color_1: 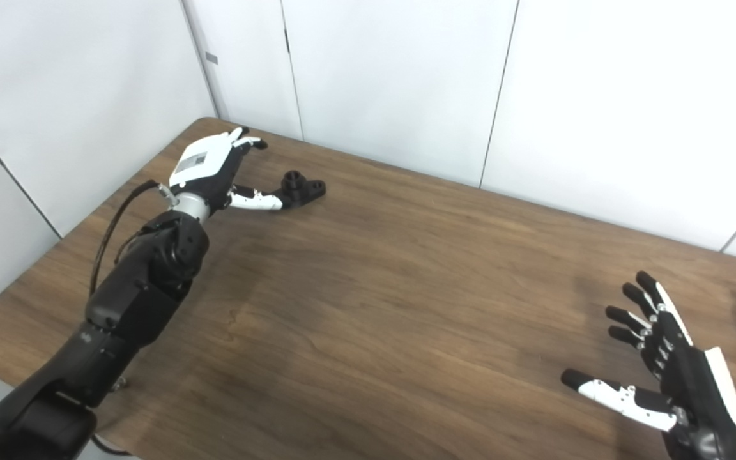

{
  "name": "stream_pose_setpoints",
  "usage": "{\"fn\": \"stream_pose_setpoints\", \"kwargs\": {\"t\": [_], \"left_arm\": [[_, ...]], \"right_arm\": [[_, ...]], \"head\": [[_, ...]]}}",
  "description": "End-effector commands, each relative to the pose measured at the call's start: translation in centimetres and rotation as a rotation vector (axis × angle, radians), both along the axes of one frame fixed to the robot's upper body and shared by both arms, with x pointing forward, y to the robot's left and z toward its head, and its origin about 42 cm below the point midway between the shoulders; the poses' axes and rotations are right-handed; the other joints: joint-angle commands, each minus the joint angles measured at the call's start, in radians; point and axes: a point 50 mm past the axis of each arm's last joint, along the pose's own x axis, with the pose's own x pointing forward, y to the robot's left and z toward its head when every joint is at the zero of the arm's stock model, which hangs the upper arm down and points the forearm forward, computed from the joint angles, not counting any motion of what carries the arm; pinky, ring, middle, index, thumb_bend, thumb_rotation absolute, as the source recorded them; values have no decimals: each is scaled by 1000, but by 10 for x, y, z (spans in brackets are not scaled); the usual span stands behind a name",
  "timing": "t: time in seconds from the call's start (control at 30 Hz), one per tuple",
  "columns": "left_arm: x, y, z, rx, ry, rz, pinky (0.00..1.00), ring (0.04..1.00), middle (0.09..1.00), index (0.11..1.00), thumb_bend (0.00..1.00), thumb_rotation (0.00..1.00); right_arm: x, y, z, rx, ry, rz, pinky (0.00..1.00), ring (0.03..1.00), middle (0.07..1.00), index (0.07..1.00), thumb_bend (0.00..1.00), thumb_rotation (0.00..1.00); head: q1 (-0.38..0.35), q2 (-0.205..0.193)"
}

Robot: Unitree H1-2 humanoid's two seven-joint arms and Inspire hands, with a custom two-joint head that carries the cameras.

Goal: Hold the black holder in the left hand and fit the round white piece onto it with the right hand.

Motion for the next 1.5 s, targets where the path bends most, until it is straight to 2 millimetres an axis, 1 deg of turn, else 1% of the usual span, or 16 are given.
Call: {"fn": "stream_pose_setpoints", "kwargs": {"t": [0.0,0.1,0.3,0.53,0.63,0.9,1.07,1.23,1.4,1.47], "left_arm": [[15,4,37,73,-80,14,930,1000,1000,870,968,422],[23,1,42,87,-45,24,939,1000,1000,863,932,399],[32,0,43,124,-8,35,938,1000,1000,857,908,401],[35,3,39,135,-4,44,951,1000,1000,841,904,388],[34,2,38,136,-3,46,954,1000,1000,830,894,381],[38,11,27,131,22,73,952,1000,995,814,908,423],[36,13,18,135,35,89,944,1000,986,803,891,401],[34,14,9,112,43,94,944,1000,981,787,910,383],[33,13,3,58,45,100,956,1000,975,777,907,377],[33,12,1,6,38,99,956,1000,974,774,895,355]], "right_arm": [[1,1,17,1,-82,15,781,823,923,960,704,0],[0,1,17,8,-79,17,787,834,926,960,702,0],[-1,1,17,4,-80,12,780,827,925,955,709,0],[-3,1,18,-10,-83,8,755,808,916,949,718,0],[-4,0,18,-11,-79,8,763,813,920,952,717,0],[-7,-1,19,-13,-77,7,771,822,920,953,714,0],[-7,-2,19,-14,-77,8,770,822,920,952,712,0],[-7,-3,19,-9,-74,5,783,827,924,955,714,0],[-7,-3,20,-8,-76,7,789,829,925,959,714,0],[-8,-4,20,-9,-79,6,786,826,923,959,716,0]], "head": [[-1,0],[-6,3],[-13,7],[-11,9],[-13,14],[-16,21],[-16,25],[-17,27],[-20,31],[-21,32]]}}
